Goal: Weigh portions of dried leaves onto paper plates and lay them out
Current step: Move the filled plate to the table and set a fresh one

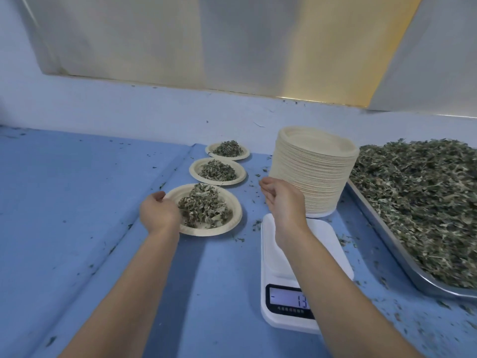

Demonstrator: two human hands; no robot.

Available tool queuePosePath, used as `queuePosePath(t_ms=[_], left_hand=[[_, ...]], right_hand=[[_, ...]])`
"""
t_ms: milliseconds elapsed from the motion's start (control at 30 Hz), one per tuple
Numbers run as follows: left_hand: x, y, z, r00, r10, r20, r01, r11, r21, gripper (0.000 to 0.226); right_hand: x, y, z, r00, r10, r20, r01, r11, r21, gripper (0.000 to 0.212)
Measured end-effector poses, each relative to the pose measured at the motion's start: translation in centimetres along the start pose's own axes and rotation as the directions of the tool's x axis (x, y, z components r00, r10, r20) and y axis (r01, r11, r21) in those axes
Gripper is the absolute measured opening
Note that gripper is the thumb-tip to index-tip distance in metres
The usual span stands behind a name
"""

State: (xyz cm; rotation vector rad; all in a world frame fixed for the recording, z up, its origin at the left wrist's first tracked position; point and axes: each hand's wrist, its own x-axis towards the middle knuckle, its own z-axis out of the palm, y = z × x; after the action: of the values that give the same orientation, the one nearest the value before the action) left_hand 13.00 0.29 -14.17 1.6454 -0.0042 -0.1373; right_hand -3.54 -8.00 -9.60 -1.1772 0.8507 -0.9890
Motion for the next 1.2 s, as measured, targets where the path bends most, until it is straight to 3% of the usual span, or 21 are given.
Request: queuePosePath(t_ms=[133,633,900,1000,1100,1200], left_hand=[[-0.5,-0.3,0.6,0.999,-0.002,-0.053,0.001,1.0,-0.02,0.038],[-2.1,-0.5,1.6,0.994,0.112,-0.005,-0.111,0.989,0.102,0.042],[-3.0,-0.1,2.1,0.999,0.033,0.014,-0.032,0.997,-0.069,0.043],[-3.0,-0.1,2.0,0.999,0.034,-0.01,-0.035,0.998,-0.058,0.042],[-3.5,0.2,1.9,0.994,0.106,-0.032,-0.107,0.994,-0.026,0.04],[-4.8,0.9,2.3,0.974,0.227,0.009,-0.226,0.973,-0.035,0.038]], right_hand=[[-0.1,0.0,0.5,1.0,0.02,0.023,-0.021,1.0,0.01,0.016],[-0.7,-0.3,0.2,0.999,-0.013,0.039,0.011,0.999,0.043,0.023],[-0.6,-0.1,-0.2,0.999,-0.016,0.03,0.014,0.997,0.08,0.026],[-0.4,-0.3,-0.5,1.0,-0.017,0.023,0.015,0.995,0.095,0.026],[-0.3,-0.6,-0.6,0.999,-0.049,0.005,0.048,0.995,0.091,0.026],[0.0,-1.3,-1.0,0.983,-0.177,0.039,0.178,0.984,-0.007,0.026]])
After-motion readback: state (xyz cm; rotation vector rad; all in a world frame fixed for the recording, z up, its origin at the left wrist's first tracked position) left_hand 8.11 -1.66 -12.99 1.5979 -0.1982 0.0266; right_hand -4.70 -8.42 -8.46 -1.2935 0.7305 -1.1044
